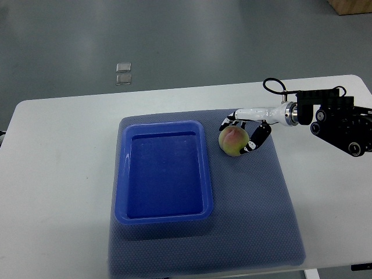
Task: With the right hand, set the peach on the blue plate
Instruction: 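Lift the peach with the right hand and carry it over the tray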
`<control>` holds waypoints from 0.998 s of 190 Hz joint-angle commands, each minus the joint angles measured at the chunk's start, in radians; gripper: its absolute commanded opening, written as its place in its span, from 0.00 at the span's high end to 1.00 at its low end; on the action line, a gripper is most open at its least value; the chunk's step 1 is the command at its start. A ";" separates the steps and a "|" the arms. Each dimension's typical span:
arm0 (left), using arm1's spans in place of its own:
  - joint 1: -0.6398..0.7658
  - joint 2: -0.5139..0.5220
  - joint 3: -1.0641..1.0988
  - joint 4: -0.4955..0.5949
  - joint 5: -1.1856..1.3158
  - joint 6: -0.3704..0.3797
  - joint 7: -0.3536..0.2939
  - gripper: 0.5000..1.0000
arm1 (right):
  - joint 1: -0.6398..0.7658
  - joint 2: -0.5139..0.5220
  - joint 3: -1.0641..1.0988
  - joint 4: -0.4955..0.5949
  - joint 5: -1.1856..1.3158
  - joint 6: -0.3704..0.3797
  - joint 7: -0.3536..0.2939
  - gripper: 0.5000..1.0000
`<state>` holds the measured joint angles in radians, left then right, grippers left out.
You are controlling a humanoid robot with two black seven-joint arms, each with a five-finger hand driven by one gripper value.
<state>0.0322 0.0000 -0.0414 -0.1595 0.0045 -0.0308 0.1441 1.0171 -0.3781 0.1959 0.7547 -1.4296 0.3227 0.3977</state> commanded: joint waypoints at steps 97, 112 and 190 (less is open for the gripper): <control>0.000 0.000 0.000 0.000 0.000 0.000 0.000 0.00 | 0.126 0.114 0.011 0.044 0.015 -0.031 0.072 1.00; 0.000 0.000 0.000 0.000 0.000 0.000 0.000 0.00 | 0.115 0.162 -0.001 0.044 0.014 -0.071 0.073 1.00; 0.002 0.000 0.000 0.001 0.000 0.000 0.000 0.00 | 0.066 0.268 -0.138 0.044 -0.006 -0.209 0.061 0.84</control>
<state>0.0339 0.0000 -0.0414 -0.1580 0.0047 -0.0308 0.1441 1.0928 -0.1158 0.0792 0.7991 -1.4358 0.1372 0.4613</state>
